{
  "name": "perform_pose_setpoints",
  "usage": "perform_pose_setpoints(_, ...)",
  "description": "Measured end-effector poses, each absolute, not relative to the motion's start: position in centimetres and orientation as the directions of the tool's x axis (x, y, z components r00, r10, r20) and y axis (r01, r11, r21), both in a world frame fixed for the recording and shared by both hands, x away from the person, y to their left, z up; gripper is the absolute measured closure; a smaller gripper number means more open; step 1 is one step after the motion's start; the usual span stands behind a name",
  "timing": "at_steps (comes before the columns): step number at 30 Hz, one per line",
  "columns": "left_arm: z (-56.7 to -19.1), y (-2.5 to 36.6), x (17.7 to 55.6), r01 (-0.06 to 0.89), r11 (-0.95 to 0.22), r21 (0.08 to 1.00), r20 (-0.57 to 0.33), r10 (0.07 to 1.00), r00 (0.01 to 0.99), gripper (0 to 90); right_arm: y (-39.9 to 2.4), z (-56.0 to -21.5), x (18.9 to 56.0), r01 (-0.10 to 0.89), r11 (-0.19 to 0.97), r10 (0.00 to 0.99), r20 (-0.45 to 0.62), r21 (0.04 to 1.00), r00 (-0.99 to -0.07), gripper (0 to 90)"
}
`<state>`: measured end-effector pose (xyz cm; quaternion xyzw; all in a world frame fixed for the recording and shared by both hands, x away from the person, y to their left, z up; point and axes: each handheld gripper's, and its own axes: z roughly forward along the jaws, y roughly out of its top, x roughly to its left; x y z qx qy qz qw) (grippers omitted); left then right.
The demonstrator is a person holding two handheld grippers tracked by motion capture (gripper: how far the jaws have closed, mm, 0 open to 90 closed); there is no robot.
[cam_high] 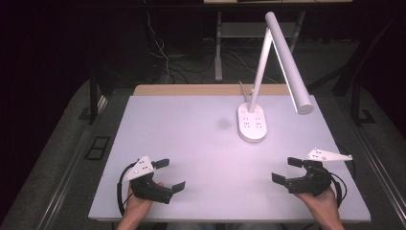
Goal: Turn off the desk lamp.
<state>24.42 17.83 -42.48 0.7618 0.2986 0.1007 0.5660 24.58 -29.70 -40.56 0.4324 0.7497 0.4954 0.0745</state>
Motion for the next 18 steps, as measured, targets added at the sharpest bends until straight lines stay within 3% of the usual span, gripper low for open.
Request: perform_pose_setpoints(18,-42.4,18.1,24.2,0.342,-0.17,0.924,-0.189,0.574,0.797,0.0,-29.8,-39.5,25.3,0.59,0.153,0.715,0.323,0.793,-0.62,0.9)
